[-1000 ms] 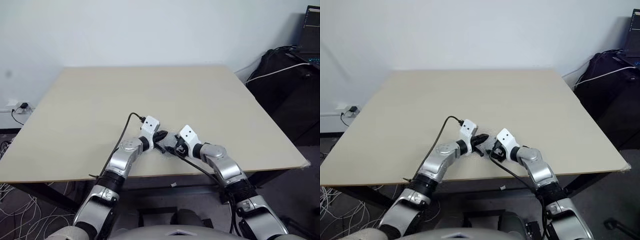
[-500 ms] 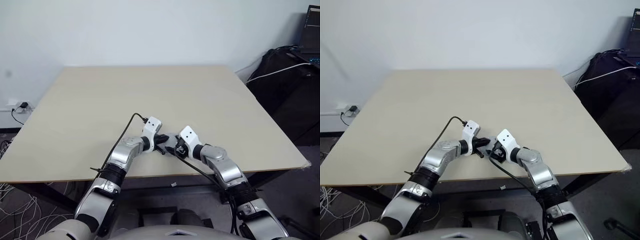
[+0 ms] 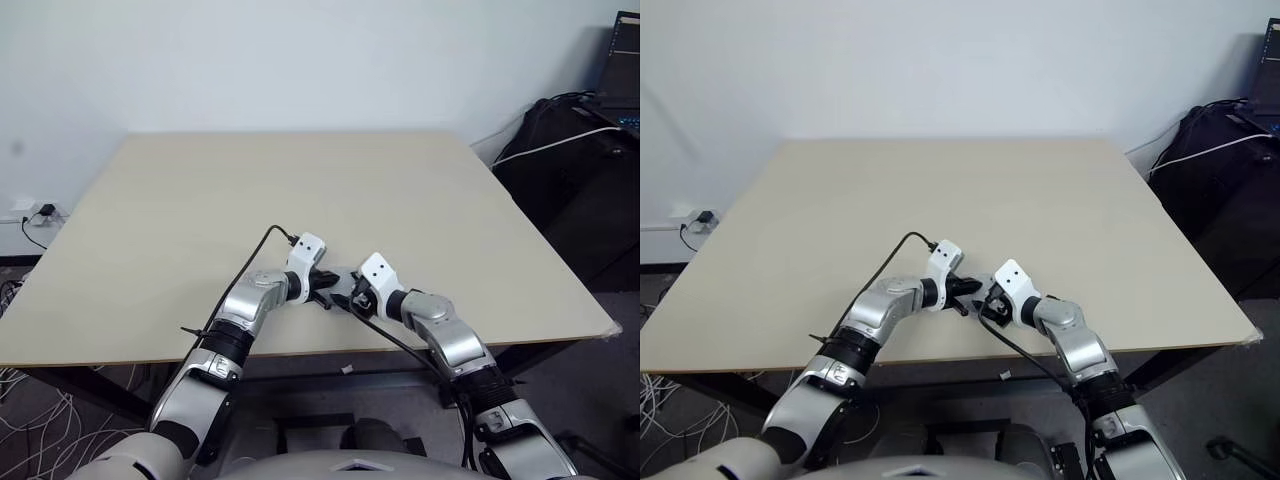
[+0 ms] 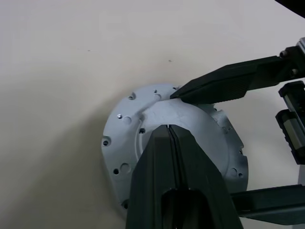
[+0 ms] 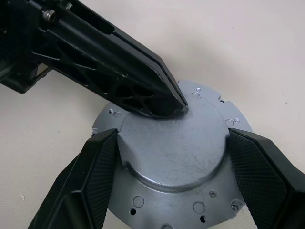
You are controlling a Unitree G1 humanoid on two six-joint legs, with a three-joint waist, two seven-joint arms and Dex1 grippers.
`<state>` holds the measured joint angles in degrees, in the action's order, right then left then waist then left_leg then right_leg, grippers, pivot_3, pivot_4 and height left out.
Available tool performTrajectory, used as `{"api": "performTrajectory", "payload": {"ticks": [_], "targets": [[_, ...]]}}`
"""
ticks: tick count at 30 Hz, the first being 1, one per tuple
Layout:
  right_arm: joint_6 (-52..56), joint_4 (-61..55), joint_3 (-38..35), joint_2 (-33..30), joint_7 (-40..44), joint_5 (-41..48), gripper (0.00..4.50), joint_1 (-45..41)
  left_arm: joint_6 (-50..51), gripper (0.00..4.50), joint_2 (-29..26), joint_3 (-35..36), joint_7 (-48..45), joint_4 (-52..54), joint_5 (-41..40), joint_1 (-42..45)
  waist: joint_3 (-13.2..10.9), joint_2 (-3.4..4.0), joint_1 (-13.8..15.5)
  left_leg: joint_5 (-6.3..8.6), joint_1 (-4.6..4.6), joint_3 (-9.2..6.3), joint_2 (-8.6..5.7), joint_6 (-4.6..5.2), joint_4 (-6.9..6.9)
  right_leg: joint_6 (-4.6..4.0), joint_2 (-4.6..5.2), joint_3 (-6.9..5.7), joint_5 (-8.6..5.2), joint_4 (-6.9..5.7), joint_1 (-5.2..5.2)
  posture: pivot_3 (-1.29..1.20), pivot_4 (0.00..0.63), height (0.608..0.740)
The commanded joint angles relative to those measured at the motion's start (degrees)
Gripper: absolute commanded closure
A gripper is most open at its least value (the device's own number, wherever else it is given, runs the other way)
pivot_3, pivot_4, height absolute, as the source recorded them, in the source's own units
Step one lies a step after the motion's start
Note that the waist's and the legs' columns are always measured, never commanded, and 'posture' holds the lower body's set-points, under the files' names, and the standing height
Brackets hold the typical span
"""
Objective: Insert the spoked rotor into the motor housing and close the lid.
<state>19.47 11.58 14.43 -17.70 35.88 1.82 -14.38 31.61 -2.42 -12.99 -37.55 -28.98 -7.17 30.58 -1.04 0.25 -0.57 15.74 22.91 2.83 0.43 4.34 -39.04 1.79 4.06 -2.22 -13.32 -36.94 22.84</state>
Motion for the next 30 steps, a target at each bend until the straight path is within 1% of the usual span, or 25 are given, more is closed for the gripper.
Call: {"api": "performTrajectory", "payload": {"ticks": [1,2,3,11,16,25,28,30], "targets": [[1.92,0.03,0.93,-0.25,0.30,-0.79,0.22,0.93,0.71,4.50,0.05,-1.23,-0.39,-0.18,0.89,0.59,0.00,0.01,0.01,0.01,0.00,-0.01,0.00,-0.01,0.00,0.00,0.02,0.00,0.00,0.00,0.00,0.00,0.000,0.740],[2.06,-0.05,0.76,-0.23,0.29,-0.62,0.02,0.98,0.63,4.50,0.10,-1.19,-0.31,-0.26,0.91,0.64,0.01,0.02,0.03,0.02,0.01,-0.02,0.00,-0.04,0.01,-0.01,0.04,-0.01,0.00,0.00,0.01,0.00,0.000,0.740],[2.21,-0.33,0.63,-0.30,0.30,-0.55,0.02,1.07,0.46,4.50,0.27,-0.75,-0.07,-0.41,0.70,0.77,0.02,0.03,0.03,0.15,0.01,-0.04,0.00,-0.27,0.01,-0.02,0.06,-0.02,0.01,0.01,0.01,0.00,0.000,0.740],[3.10,-4.35,-1.67,-0.93,-0.94,0.49,0.02,2.65,-0.06,4.50,0.58,-0.17,-0.14,-0.80,0.46,1.43,0.02,0.04,0.19,0.17,0.16,-0.08,-0.11,-0.30,0.09,-0.03,0.27,-0.04,0.00,0.06,0.13,0.00,0.000,0.740],[4.84,-10.28,-3.98,-1.79,-1.02,2.48,0.02,5.07,-0.20,4.50,0.71,-0.26,-0.33,-0.82,0.48,1.40,0.06,0.07,0.58,0.16,0.70,-0.09,-0.19,-0.29,0.01,0.01,0.37,-0.04,0.04,0.03,0.65,0.00,0.000,0.740],[7.34,-17.84,-7.00,-3.06,-2.20,4.74,0.02,8.14,-0.46,4.50,1.29,-0.68,-0.90,-1.20,0.58,1.42,0.06,0.07,0.92,0.16,0.79,-0.09,-0.21,-0.28,0.01,0.01,0.37,-0.05,0.04,0.05,0.75,0.00,0.000,0.740],[9.26,-22.93,-8.50,-4.64,-1.01,6.81,0.02,10.47,-0.63,4.50,1.51,-0.89,-1.14,-1.44,0.70,1.49,0.06,0.07,1.25,0.15,0.82,-0.08,-0.22,-0.25,0.01,0.01,0.37,-0.06,0.04,0.06,0.75,0.00,0.000,0.740],[11.56,-27.21,-10.15,-5.36,-0.31,9.56,0.02,12.55,-0.72,4.50,1.60,-0.99,-1.26,-1.47,0.75,1.51,0.06,0.06,1.53,0.02,0.83,-0.08,-0.23,0.01,0.00,0.01,0.37,-0.07,0.04,0.09,0.75,0.00,0.000,0.740]]}}
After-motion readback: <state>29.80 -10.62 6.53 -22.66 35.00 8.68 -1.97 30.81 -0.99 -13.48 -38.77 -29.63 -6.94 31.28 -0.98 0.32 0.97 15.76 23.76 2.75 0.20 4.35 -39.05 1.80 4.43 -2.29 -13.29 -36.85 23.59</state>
